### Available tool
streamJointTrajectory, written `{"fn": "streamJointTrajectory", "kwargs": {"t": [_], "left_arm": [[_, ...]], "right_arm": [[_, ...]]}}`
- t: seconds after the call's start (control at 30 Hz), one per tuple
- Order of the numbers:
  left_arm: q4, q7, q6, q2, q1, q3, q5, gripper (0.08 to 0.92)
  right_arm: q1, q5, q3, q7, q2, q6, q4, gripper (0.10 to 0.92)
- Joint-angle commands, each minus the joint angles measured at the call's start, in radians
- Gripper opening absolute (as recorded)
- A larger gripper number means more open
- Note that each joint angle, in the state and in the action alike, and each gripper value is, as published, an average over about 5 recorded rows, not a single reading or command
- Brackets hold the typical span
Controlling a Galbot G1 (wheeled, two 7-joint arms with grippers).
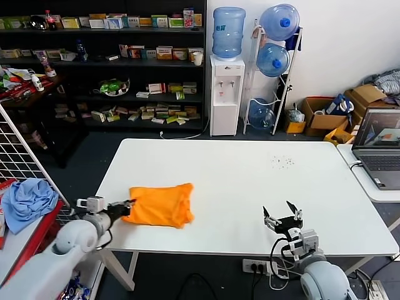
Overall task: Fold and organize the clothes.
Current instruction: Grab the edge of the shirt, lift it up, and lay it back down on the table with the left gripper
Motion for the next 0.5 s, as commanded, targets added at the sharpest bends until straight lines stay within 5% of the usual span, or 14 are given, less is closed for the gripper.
{"fn": "streamJointTrajectory", "kwargs": {"t": [0.03,0.5], "left_arm": [[0.121,-0.013,-0.028,0.301,-0.036,-0.068,0.215,0.133],[0.261,0.05,-0.101,0.48,-0.174,0.005,0.36,0.133]], "right_arm": [[0.078,-0.008,-0.087,0.006,0.025,0.007,-0.028,0.823],[0.088,-0.005,-0.096,-0.006,0.027,0.025,-0.054,0.823]]}}
